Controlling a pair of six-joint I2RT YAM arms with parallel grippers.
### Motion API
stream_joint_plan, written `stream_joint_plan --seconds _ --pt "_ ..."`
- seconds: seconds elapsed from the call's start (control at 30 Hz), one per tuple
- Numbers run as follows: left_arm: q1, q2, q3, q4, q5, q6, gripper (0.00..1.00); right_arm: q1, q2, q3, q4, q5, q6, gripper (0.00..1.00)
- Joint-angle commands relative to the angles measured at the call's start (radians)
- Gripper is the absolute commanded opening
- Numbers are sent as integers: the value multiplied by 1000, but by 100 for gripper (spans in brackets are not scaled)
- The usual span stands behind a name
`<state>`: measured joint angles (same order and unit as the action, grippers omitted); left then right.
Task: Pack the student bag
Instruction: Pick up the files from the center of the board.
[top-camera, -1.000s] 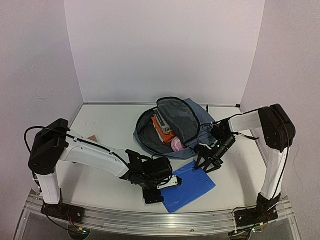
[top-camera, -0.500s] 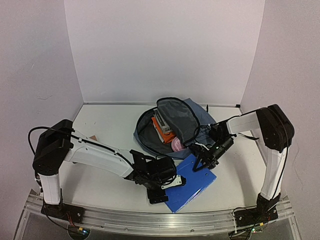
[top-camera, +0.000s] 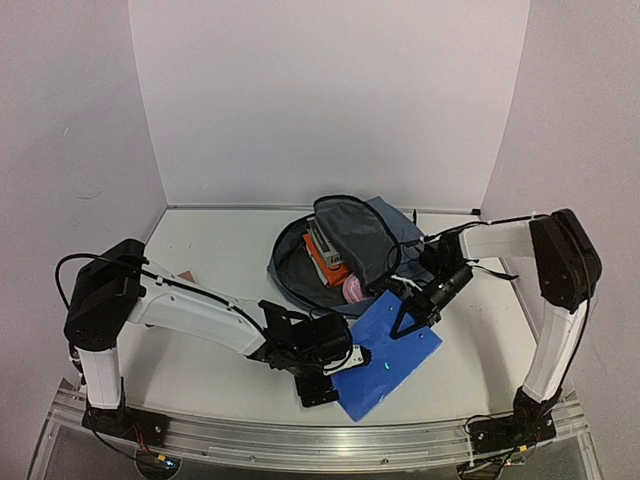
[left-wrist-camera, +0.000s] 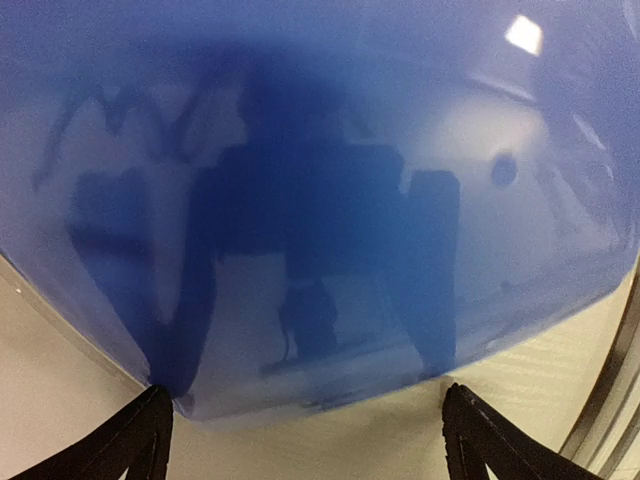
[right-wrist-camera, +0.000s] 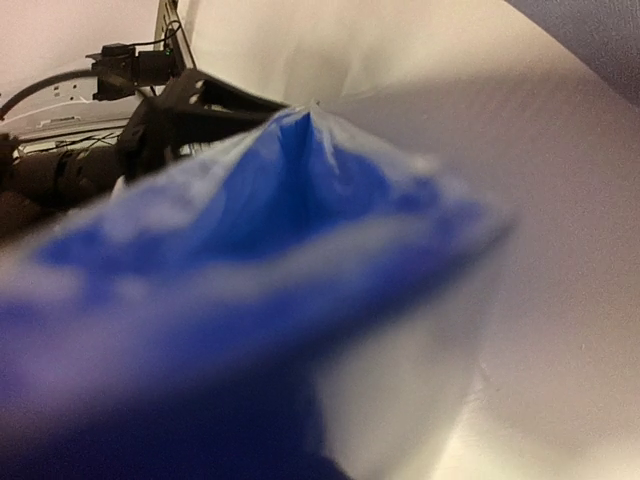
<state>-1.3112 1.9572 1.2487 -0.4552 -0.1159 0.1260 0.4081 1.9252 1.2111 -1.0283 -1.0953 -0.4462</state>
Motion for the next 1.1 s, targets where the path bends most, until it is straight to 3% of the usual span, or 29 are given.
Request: stream_joint_plan --seconds 0.0,0.13,0.3,0.53,0.73,0.83,1.0,1.07 --pt "5 -127 -46 -83 -119 -60 99 -40 -118 70 -96 21 11 0" --pt "4 -230 -22 -131 -164 -120 100 -109 -160 152 -158 52 5 0" --pt "52 -303 55 -181 -244 -324 100 -205 -212 281 -213 125 -26 0" --pt "445 -436 185 -116 155 -649 100 -214 -228 654 -112 146 32 0" --pt "692 -323 452 -282 349 -828 100 -136 -232 853 84 243 50 0" --pt "772 -285 523 -298 473 -887 100 -55 -306 788 223 355 -101 0" --pt "890 -330 385 -38 791 -1024 100 30 -507 469 568 457 -371 0" --pt "894 -318 378 -40 857 -1015 100 54 -571 354 696 471 -450 0"
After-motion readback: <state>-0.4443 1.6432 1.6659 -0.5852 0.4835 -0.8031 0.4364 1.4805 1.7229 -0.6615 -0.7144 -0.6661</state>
